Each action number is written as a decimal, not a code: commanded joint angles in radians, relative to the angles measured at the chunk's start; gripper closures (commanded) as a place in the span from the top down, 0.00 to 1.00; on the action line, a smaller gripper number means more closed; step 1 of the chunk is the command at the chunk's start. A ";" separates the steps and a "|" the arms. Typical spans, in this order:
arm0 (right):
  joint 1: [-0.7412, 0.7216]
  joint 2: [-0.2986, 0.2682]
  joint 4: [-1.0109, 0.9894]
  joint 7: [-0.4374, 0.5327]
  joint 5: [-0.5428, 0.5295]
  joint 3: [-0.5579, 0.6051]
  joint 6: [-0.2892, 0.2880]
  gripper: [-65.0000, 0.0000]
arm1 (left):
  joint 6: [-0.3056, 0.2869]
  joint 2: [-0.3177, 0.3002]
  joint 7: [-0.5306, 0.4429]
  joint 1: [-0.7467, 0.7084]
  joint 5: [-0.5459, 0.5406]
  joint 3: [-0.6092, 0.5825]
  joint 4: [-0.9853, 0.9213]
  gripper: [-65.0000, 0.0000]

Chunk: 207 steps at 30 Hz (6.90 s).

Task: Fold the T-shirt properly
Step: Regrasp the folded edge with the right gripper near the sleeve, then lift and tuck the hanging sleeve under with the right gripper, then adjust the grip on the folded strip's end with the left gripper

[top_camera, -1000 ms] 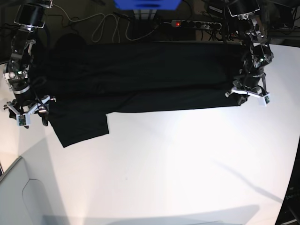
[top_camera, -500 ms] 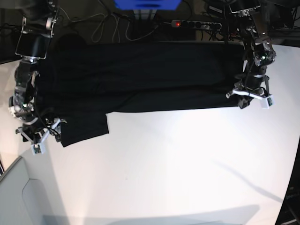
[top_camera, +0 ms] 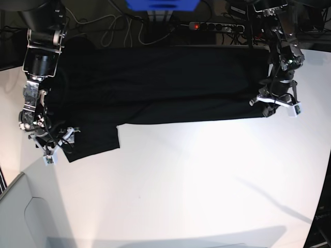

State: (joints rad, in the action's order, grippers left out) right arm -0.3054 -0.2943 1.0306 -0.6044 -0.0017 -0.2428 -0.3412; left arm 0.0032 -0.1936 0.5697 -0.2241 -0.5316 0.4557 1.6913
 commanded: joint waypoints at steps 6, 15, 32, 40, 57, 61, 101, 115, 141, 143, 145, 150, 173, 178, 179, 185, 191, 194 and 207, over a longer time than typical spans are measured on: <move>-0.025 -0.015 -0.046 0.004 -0.004 0.049 -0.014 0.43 | -0.002 -0.010 -0.021 0.002 -0.008 0.005 0.016 0.00; -0.027 -0.016 -0.025 0.001 -0.004 0.093 -0.014 0.01 | -0.002 -0.010 -0.023 0.002 -0.006 0.005 0.014 0.00; 0.298 -0.015 0.776 -0.045 -0.007 -0.060 -0.014 0.00 | -0.007 -0.013 -0.023 0.009 -0.009 0.005 0.045 0.00; 0.522 0.042 1.006 -0.045 -0.005 -0.128 -0.014 0.00 | -0.007 -0.011 -0.023 -0.004 -0.009 0.005 0.111 0.00; 0.783 0.037 1.034 -0.032 -0.005 -0.168 -0.014 0.00 | -0.009 -0.019 -0.032 -0.102 0.000 0.007 0.146 0.00; 0.823 0.040 1.034 -0.032 -0.005 -0.165 -0.014 0.00 | -0.010 -0.019 -0.023 -0.102 -0.002 0.038 0.145 0.00; 0.891 0.033 1.051 -0.041 -0.004 -0.160 -0.014 0.03 | -0.012 0.006 -0.021 -0.146 -0.009 0.068 0.033 0.00; 0.891 0.033 1.054 -0.036 -0.004 -0.166 -0.014 0.67 | -0.004 0.006 -0.021 -0.173 -0.009 0.070 0.043 0.13; 0.871 0.042 1.051 -0.042 -0.002 -0.161 -0.014 0.67 | -0.012 0.036 -0.021 -0.235 -0.011 0.068 0.039 0.73; 0.871 0.042 1.051 -0.042 -0.002 -0.160 -0.014 0.67 | -0.012 0.039 -0.021 -0.237 -0.011 0.068 0.039 0.73; 0.871 0.042 1.051 -0.042 -0.004 -0.160 -0.014 0.67 | -0.012 0.039 -0.021 -0.254 -0.011 0.068 0.039 0.73; 0.871 0.042 1.051 -0.042 -0.004 -0.160 -0.014 0.67 | -0.012 0.036 -0.021 -0.263 -0.011 0.070 0.034 0.73; 0.871 0.042 1.049 -0.044 -0.004 -0.160 -0.014 0.67 | -0.012 0.030 -0.023 -0.234 -0.011 0.074 -0.067 0.00; 0.868 0.042 1.048 -0.044 -0.004 -0.160 -0.014 0.67 | -0.012 0.030 -0.027 -0.234 -0.011 0.076 -0.023 0.00; 0.862 0.042 1.043 -0.044 -0.004 -0.160 -0.014 0.67 | -0.012 0.030 -0.027 -0.234 -0.011 0.076 0.000 0.00; 0.857 0.042 1.022 -0.044 -0.004 -0.160 -0.014 0.67 | -0.012 0.035 -0.023 -0.238 -0.011 0.076 0.112 0.00; 0.859 0.042 1.022 -0.044 -0.005 -0.160 -0.014 0.67 | -0.012 0.030 -0.023 -0.237 -0.008 0.074 0.091 0.00; 0.859 0.042 1.022 -0.044 -0.007 -0.160 -0.014 0.67 | -0.010 0.029 -0.021 -0.238 -0.009 0.074 0.068 0.00; 0.862 0.042 1.022 -0.044 -0.007 -0.160 -0.014 0.67 | -0.010 0.029 -0.021 -0.238 -0.009 0.076 0.069 0.00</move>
State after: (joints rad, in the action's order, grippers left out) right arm 0.5526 -0.2436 2.0373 -0.6659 -0.0040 -0.3981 -0.3477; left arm -0.0044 -0.1524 0.5655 -0.4622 -0.5350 0.5266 1.7428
